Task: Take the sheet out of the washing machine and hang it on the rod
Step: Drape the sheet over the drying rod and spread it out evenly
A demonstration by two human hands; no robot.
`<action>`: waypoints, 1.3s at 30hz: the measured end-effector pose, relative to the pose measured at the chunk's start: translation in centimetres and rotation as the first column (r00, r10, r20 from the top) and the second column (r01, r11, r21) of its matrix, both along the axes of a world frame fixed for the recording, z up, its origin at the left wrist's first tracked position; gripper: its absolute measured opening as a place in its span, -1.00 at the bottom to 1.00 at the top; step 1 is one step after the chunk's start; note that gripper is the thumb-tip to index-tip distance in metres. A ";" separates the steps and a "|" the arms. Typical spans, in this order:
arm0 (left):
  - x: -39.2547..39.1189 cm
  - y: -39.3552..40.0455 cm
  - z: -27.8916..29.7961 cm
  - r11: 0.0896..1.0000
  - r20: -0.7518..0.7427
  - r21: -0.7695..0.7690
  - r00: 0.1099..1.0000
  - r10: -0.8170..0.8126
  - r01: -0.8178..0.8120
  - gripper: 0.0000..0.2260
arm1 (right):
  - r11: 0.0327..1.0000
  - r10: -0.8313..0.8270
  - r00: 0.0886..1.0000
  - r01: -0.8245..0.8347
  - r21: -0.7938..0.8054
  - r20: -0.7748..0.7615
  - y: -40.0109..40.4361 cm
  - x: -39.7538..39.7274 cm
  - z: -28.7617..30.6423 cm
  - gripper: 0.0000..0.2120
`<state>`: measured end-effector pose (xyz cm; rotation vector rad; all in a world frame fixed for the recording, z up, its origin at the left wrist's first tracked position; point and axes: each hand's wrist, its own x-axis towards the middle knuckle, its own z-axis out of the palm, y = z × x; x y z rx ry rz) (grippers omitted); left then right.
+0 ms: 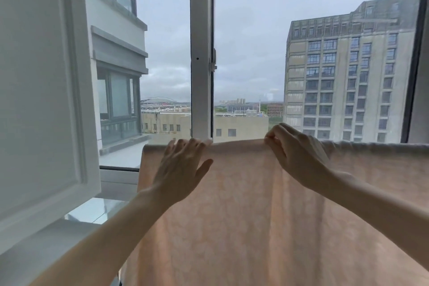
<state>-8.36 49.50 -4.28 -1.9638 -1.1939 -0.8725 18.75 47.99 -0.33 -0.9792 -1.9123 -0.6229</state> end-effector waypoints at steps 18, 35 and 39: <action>4.6 1.7 -0.5 0.989 -0.061 0.114 0.993 0.100 -0.092 -0.50 | 0.961 -0.019 0.991 -0.017 -0.275 -0.130 0.8 1.8 2.7 -0.95; 13.8 1.2 -0.1 0.999 -0.017 0.052 1.000 -0.011 0.012 -0.48 | 0.966 -0.109 0.972 0.054 -0.254 -0.210 0.8 7.9 1.2 -0.91; 14.4 2.2 -0.5 0.997 -0.018 0.080 1.000 0.018 -0.017 -0.46 | 0.943 -0.084 0.965 -0.004 -0.333 -0.249 0.0 9.4 2.0 -0.83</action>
